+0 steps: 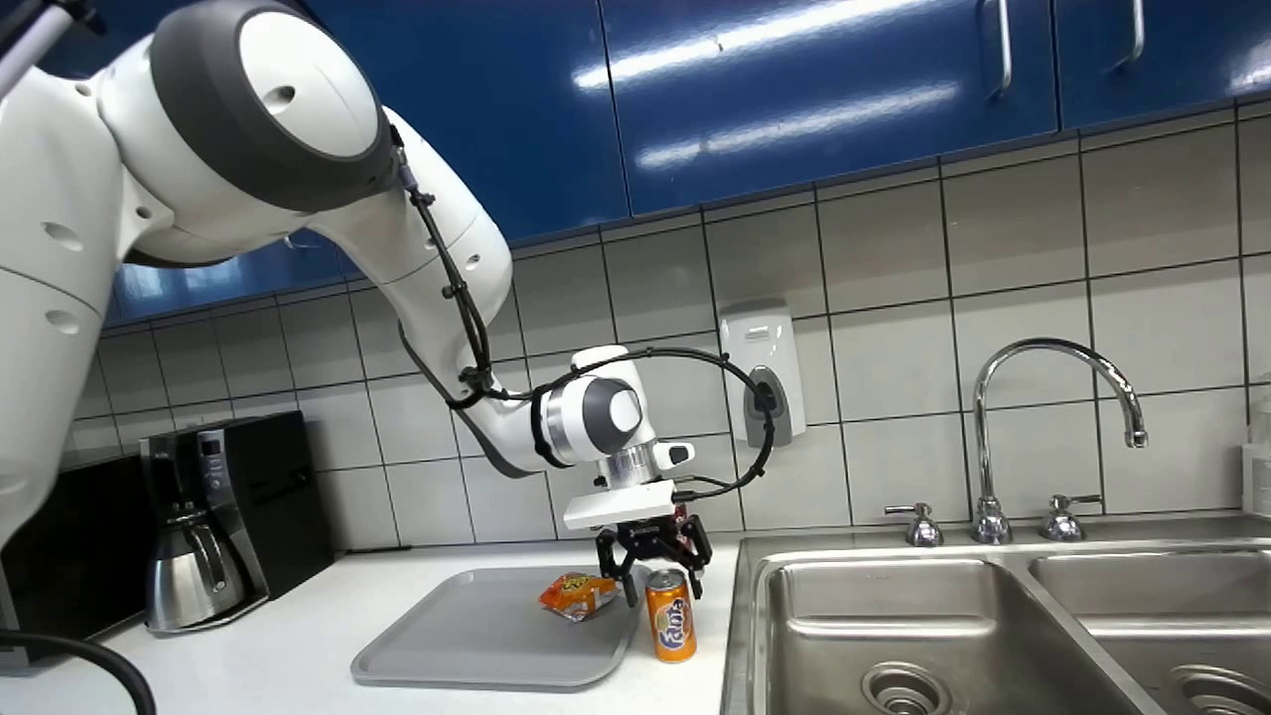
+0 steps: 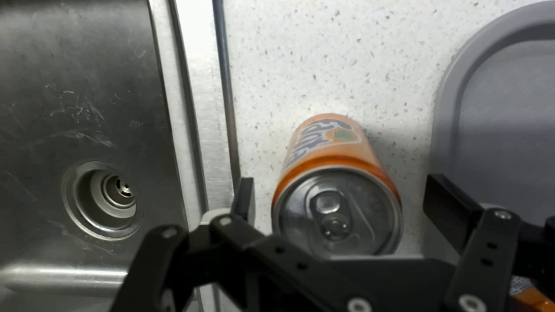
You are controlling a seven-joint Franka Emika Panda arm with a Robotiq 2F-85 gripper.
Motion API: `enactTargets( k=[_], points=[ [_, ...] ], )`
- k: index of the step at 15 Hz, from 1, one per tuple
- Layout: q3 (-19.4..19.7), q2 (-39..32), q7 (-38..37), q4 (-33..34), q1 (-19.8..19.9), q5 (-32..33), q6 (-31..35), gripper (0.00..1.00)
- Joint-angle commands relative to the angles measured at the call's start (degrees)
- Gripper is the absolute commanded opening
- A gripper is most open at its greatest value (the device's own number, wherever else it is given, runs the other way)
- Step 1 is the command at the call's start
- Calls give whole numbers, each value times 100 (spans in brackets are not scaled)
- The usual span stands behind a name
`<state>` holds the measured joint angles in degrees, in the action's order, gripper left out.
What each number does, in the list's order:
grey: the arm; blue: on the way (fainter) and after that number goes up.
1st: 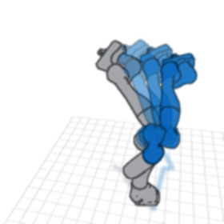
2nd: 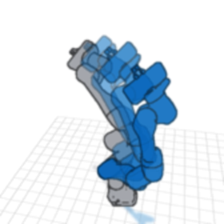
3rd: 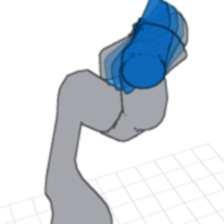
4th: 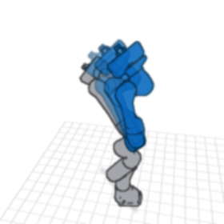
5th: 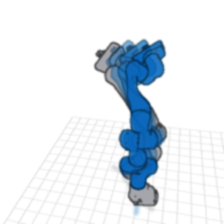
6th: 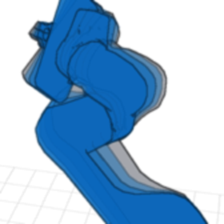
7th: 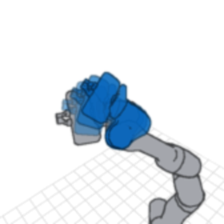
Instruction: Put the cans on the tray
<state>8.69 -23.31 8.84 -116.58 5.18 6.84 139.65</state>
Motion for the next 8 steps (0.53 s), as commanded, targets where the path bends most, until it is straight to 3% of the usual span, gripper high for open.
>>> enactTargets(
  k=[1,2,6,8],
  points=[
    [-58,-40,-70,170,73,106,-147,75],
    [-64,-35,-51,159,81,98,-109,74],
    [-52,-42,-59,182,86,112,-105,42],
    [-70,28,-17,151,92,94,-133,38]
  ],
)
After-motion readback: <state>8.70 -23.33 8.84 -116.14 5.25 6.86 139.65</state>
